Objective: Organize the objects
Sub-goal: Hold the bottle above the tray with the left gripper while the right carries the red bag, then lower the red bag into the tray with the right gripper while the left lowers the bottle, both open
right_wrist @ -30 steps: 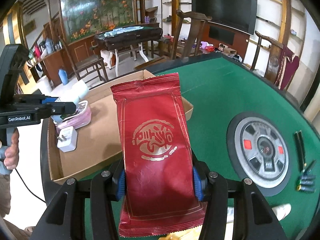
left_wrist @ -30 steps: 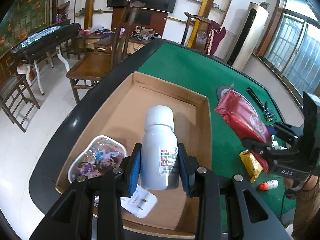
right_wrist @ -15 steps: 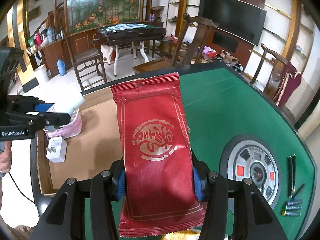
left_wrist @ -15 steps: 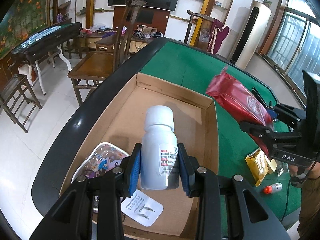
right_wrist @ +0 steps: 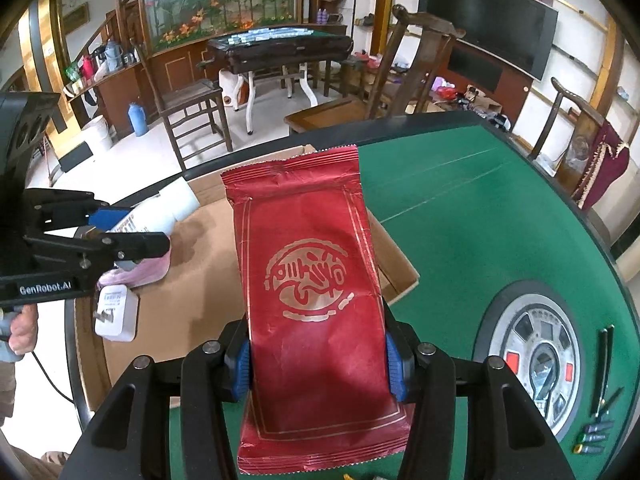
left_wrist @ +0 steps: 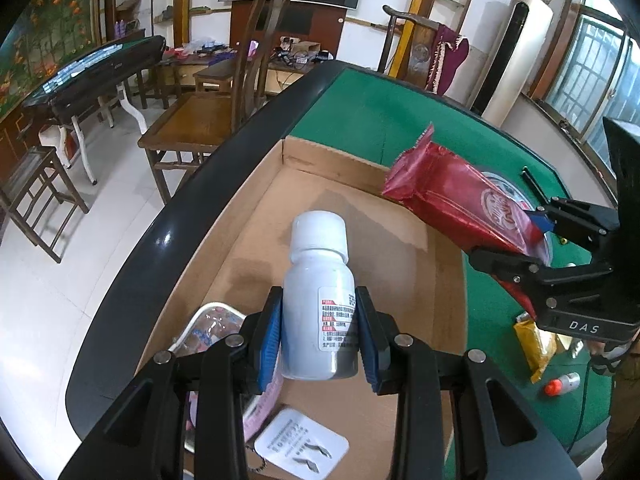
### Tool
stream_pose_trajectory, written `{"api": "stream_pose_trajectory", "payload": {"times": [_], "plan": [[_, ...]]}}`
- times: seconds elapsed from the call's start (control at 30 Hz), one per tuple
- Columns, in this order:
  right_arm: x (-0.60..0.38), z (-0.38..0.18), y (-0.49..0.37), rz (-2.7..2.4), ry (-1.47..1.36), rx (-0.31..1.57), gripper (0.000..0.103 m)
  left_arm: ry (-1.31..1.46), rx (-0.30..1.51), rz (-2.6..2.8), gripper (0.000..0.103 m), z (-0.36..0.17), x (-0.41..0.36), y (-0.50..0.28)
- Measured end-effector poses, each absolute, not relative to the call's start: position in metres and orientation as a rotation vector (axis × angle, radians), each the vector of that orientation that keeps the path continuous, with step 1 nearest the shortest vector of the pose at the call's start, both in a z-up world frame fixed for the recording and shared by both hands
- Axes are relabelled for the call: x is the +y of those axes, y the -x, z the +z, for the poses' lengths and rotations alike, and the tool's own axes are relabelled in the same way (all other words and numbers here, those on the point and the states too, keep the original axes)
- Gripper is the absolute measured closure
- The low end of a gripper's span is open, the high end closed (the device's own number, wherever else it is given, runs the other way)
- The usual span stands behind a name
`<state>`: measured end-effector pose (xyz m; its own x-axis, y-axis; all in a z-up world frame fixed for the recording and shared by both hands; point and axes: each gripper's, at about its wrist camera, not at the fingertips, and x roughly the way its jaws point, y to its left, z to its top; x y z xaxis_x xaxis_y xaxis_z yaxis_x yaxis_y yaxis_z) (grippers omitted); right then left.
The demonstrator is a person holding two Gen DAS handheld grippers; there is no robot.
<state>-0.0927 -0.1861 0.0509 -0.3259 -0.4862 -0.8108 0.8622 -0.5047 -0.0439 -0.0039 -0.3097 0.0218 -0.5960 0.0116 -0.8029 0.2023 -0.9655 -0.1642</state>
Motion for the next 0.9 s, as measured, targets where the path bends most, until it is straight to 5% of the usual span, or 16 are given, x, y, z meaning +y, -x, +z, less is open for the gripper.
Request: {"api": "stream_pose_trajectory", "payload": {"times": [0.9], "plan": [[-0.242,0.016,0.137,-1.807,-1.084,0.559,0.047,-1.504,0.275,-2.621,0.07,-0.006,-0.34,0.046]]}}
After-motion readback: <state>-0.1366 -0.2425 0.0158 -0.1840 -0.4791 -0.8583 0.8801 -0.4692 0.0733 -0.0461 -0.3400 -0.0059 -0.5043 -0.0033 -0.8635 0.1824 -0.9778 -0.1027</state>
